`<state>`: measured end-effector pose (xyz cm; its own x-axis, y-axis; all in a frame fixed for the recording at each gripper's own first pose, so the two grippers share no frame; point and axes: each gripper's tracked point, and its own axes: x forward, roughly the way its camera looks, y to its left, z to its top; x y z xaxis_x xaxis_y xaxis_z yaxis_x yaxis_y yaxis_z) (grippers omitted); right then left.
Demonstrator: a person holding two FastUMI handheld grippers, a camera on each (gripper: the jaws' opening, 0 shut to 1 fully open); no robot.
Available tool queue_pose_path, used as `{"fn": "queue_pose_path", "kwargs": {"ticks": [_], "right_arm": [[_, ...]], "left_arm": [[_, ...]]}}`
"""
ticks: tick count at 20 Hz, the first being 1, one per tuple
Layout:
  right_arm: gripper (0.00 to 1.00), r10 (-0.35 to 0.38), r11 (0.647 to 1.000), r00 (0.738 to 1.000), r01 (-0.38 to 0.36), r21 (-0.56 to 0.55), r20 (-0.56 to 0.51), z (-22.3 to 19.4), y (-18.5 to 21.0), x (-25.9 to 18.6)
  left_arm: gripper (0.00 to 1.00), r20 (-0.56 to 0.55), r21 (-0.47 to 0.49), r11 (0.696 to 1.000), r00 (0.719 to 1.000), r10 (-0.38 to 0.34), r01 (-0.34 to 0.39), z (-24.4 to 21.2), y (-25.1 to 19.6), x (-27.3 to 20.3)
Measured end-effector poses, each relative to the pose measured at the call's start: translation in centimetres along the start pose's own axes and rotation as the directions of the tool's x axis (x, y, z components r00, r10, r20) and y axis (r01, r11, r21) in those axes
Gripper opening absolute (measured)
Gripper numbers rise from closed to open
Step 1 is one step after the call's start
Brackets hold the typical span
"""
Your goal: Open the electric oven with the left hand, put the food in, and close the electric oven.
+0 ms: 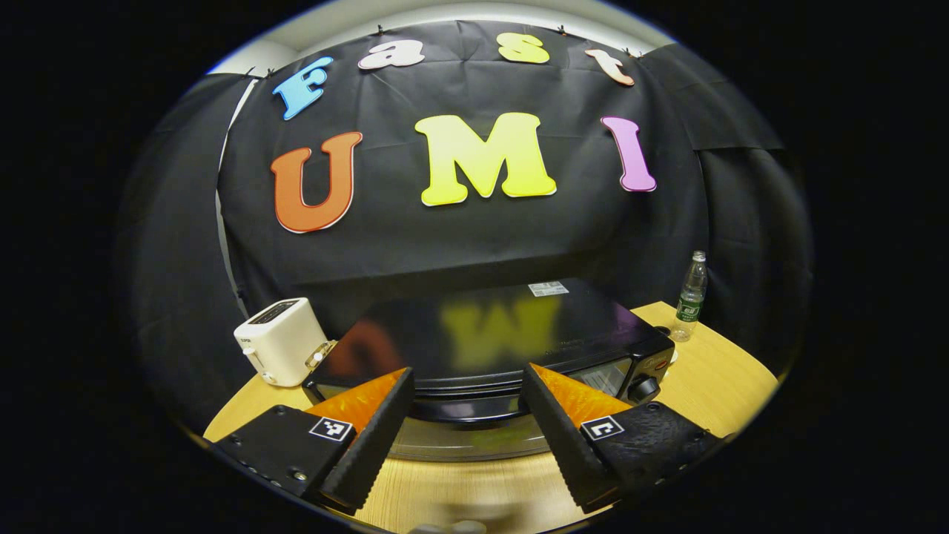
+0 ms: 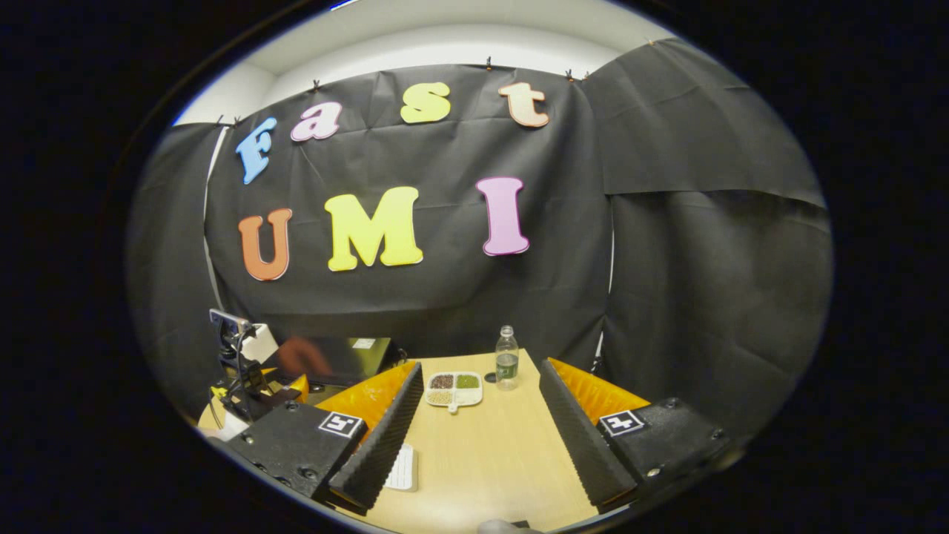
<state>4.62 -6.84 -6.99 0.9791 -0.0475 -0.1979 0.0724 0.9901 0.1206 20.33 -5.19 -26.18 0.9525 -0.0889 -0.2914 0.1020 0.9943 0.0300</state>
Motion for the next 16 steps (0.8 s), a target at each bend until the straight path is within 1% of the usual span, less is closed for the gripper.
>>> {"fn": "queue_pose_path", "kwargs": {"ticks": [2,3,5,8,10,11,12,13,16], "right_arm": [[0.95,0.008,1.0,1.0,-0.008,-0.011,0.009,0.5,0.6,0.1],[0.96,0.018,1.0,1.0,-0.018,-0.014,0.022,1.1,1.0,0.0],[0.96,0.036,0.999,0.998,-0.035,-0.027,0.052,2.3,2.0,0.1],[0.96,0.067,0.997,0.994,-0.063,-0.046,0.087,3.9,3.9,-0.2],[0.95,0.091,0.995,0.99,-0.087,-0.049,0.107,4.8,5.2,-0.4],[0.96,0.098,0.995,0.989,-0.093,-0.047,0.11,5.0,5.8,-0.5],[1.0,0.097,0.994,0.989,-0.092,-0.05,0.111,5.0,6.1,-0.6],[0.95,0.099,0.994,0.989,-0.094,-0.052,0.109,5.1,6.4,-0.7],[0.95,0.111,0.993,0.987,-0.106,-0.047,0.112,5.3,7.5,-1.0]], "left_arm": [[0.95,0.009,0.008,1.0,1.0,0.015,-0.015,1.1,0.7,-1.2],[0.95,0.031,0.008,1.0,0.999,0.021,-0.022,2.0,1.0,-2.1],[0.95,0.072,-0.002,1.0,0.997,0.03,-0.03,4.4,2.0,-4.5],[0.95,0.096,-0.02,0.999,0.995,0.035,-0.033,7.0,3.3,-8.3],[0.95,0.125,-0.024,0.998,0.991,0.052,-0.05,9.3,4.6,-11.1],[0.95,0.135,-0.031,0.998,0.989,0.053,-0.049,10.4,4.8,-12.5],[0.95,0.142,-0.04,0.998,0.988,0.057,-0.052,11.2,5.3,-13.8],[0.95,0.153,-0.049,0.997,0.986,0.062,-0.055,11.7,5.9,-15.1],[0.95,0.185,-0.062,0.996,0.98,0.068,-0.057,14.3,6.5,-18.6]]}}
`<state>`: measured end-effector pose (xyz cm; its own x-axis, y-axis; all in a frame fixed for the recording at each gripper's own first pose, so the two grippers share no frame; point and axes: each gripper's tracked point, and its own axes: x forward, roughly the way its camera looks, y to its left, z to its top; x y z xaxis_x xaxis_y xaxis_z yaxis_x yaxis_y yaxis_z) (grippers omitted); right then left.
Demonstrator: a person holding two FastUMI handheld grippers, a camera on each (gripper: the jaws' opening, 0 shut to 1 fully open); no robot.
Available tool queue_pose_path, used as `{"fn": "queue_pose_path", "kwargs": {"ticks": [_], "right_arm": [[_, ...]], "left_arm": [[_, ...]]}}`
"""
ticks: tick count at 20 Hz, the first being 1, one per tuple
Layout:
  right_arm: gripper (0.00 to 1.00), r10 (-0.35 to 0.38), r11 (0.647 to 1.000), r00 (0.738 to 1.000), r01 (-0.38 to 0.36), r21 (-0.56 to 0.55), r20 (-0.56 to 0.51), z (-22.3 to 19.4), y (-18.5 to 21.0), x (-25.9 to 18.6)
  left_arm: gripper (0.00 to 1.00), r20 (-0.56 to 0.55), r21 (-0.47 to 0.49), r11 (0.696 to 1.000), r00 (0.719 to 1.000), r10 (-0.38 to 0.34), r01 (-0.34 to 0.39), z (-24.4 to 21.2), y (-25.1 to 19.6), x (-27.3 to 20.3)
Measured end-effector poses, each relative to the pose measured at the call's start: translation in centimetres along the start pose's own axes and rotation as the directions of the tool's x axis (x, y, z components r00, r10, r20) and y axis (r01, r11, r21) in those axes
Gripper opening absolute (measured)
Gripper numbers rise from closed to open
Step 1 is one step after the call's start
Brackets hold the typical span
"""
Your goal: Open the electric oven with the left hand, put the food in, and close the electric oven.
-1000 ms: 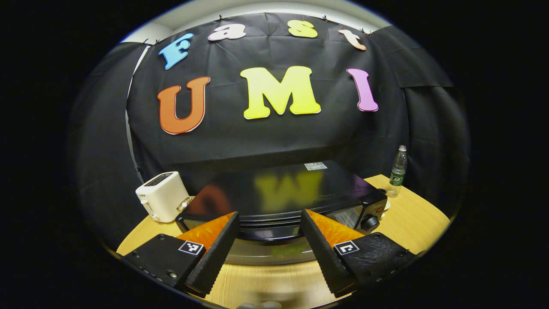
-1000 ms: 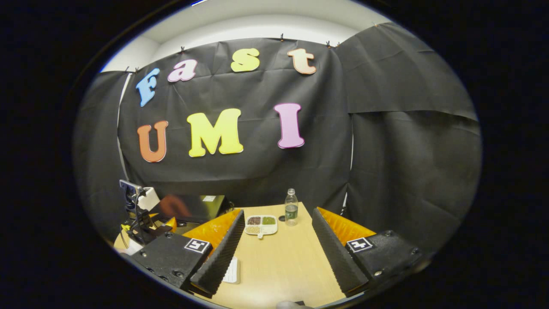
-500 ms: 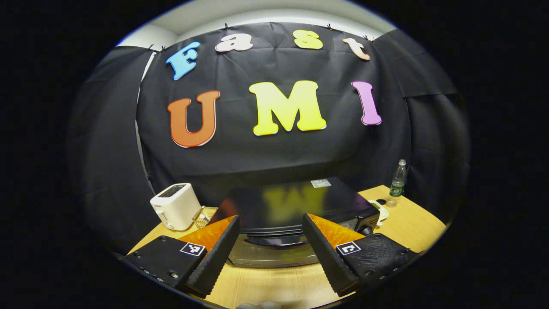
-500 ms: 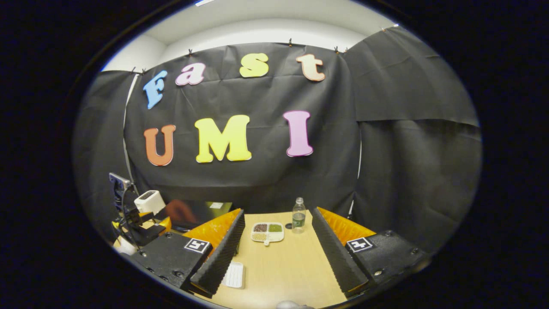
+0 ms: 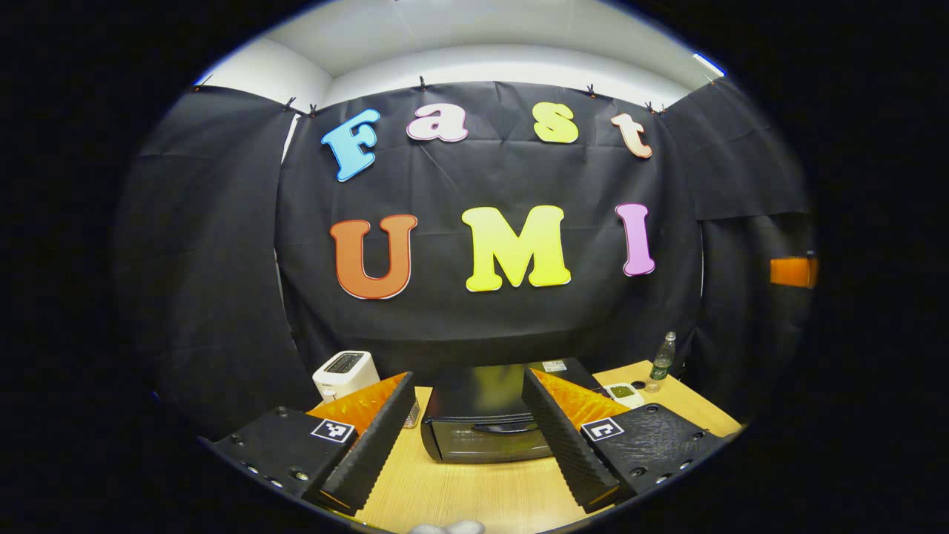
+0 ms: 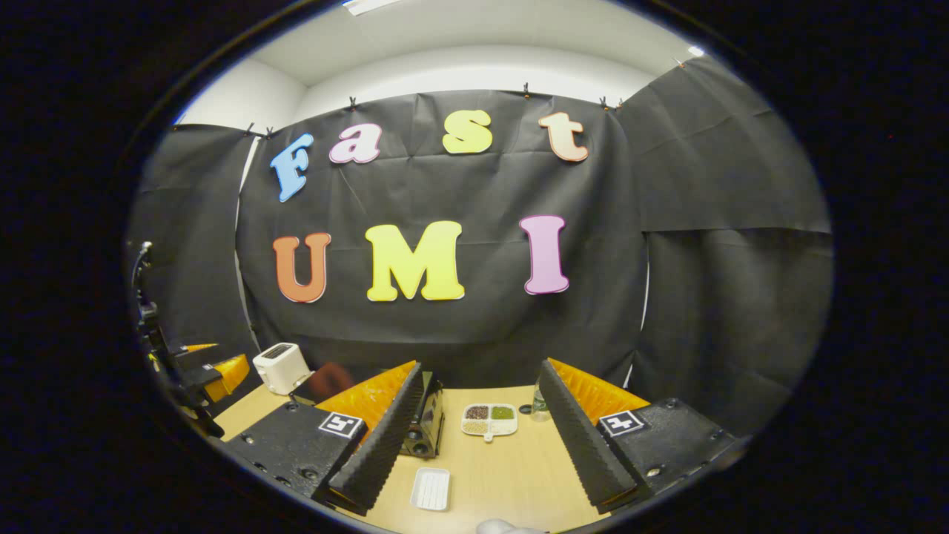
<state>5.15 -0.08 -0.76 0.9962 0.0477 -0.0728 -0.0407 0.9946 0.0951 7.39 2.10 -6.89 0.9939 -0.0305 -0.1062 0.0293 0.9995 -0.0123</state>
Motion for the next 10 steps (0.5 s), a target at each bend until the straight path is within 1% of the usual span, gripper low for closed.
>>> {"fn": "queue_pose_path", "kwargs": {"ticks": [3,6,8,9,10], "right_arm": [[0.95,0.001,1.0,1.0,-0.001,0.001,0.022,0.7,0.8,-0.6],[0.95,0.0,1.0,0.999,0.0,-0.004,0.037,0.9,1.5,-1.2],[0.95,-0.001,1.0,0.999,0.002,-0.003,0.049,1.3,1.8,-1.6],[1.0,-0.002,1.0,0.999,0.002,-0.003,0.053,1.4,2.0,-1.9],[0.95,-0.005,1.0,0.998,0.005,-0.007,0.056,1.5,2.0,-2.0]], "left_arm": [[0.95,0.034,-0.009,1.0,0.999,-0.01,0.01,2.0,0.0,-2.2],[0.95,0.033,0.005,1.0,0.999,-0.015,0.015,3.0,-0.3,-3.8],[0.95,0.054,0.02,1.0,0.998,-0.023,0.022,4.1,-0.4,-4.6],[0.95,0.06,0.014,1.0,0.998,-0.028,0.027,4.6,-0.7,-4.7],[0.95,0.059,0.002,1.0,0.998,-0.029,0.029,4.7,-0.8,-4.9]]}}
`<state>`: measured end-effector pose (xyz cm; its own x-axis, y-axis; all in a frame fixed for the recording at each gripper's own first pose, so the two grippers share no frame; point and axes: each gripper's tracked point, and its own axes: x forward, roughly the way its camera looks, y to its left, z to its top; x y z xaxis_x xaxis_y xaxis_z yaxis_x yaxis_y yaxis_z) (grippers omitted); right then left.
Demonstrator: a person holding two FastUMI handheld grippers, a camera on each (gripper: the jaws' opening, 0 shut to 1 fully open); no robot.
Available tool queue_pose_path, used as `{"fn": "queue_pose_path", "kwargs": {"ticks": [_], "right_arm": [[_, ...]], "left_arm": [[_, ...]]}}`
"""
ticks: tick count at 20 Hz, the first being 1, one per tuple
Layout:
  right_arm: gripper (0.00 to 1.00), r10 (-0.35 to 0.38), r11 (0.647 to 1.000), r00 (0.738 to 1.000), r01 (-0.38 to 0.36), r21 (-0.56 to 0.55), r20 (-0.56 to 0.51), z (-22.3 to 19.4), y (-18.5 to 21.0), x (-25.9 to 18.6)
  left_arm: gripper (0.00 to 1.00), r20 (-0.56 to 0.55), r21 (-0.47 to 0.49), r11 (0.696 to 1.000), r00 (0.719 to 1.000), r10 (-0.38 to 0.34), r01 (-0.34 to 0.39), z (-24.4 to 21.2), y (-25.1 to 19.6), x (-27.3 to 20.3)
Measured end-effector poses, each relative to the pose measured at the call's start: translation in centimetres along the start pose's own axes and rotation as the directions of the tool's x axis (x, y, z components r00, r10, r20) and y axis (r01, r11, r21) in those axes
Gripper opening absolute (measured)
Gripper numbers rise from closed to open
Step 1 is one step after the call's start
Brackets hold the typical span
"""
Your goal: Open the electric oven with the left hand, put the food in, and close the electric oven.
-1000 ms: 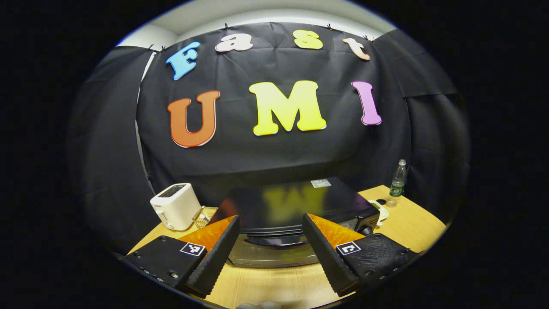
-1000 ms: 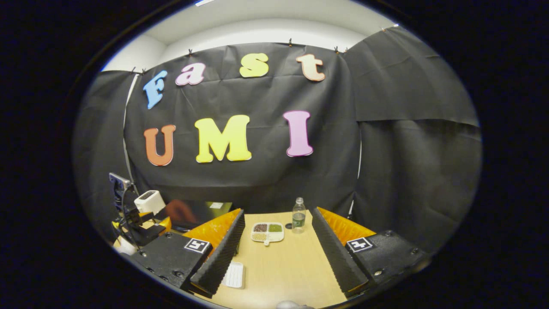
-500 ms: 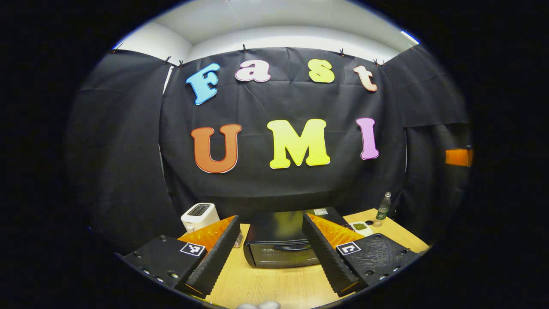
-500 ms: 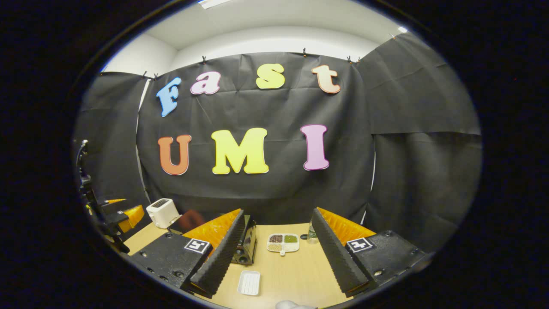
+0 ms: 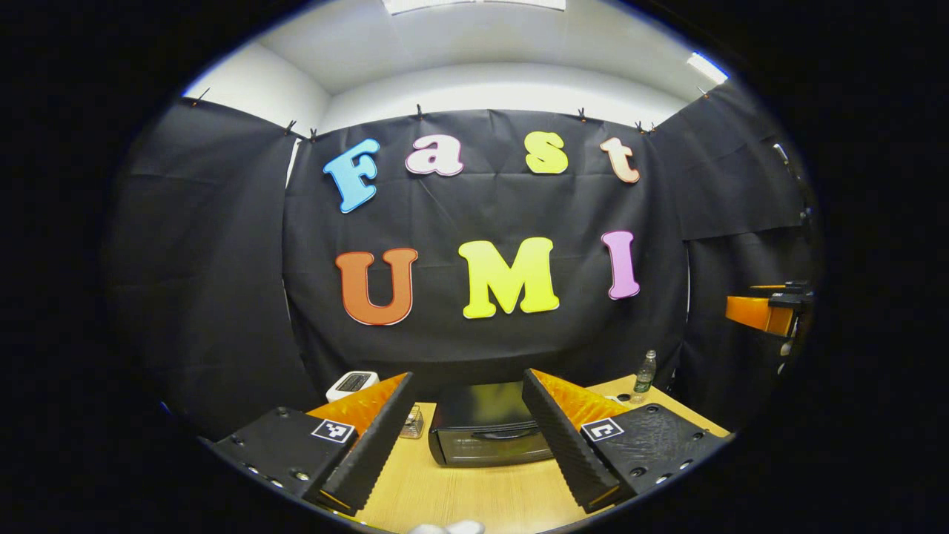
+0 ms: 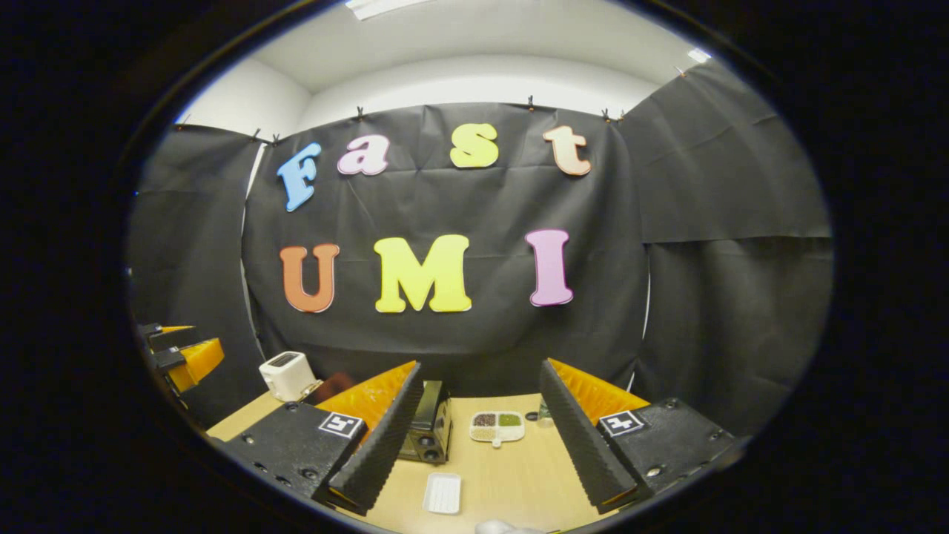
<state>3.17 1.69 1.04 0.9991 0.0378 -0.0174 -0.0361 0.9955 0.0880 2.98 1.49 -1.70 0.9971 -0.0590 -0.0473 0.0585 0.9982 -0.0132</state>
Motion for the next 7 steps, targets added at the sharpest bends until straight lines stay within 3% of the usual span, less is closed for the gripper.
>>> {"fn": "queue_pose_path", "kwargs": {"ticks": [2,3,4,7], "right_arm": [[1.0,-0.006,1.0,1.0,0.006,-0.007,0.001,0.0,-0.2,-0.2],[0.95,-0.006,1.0,1.0,0.006,-0.01,0.002,0.1,-0.2,-0.5],[1.0,-0.008,1.0,1.0,0.008,-0.013,0.005,0.3,-0.2,-0.6],[0.95,-0.015,1.0,1.0,0.015,-0.02,0.008,0.4,-0.5,-0.7]], "left_arm": [[0.95,0.007,-0.02,1.0,1.0,-0.002,0.002,0.5,0.1,-0.3],[0.95,0.012,-0.032,1.0,1.0,0.0,0.001,0.8,0.2,-0.4],[0.95,0.015,-0.036,0.999,1.0,0.004,-0.004,1.1,0.4,-0.4],[0.95,0.029,-0.023,1.0,1.0,0.01,-0.009,1.5,0.6,-0.7]]}}
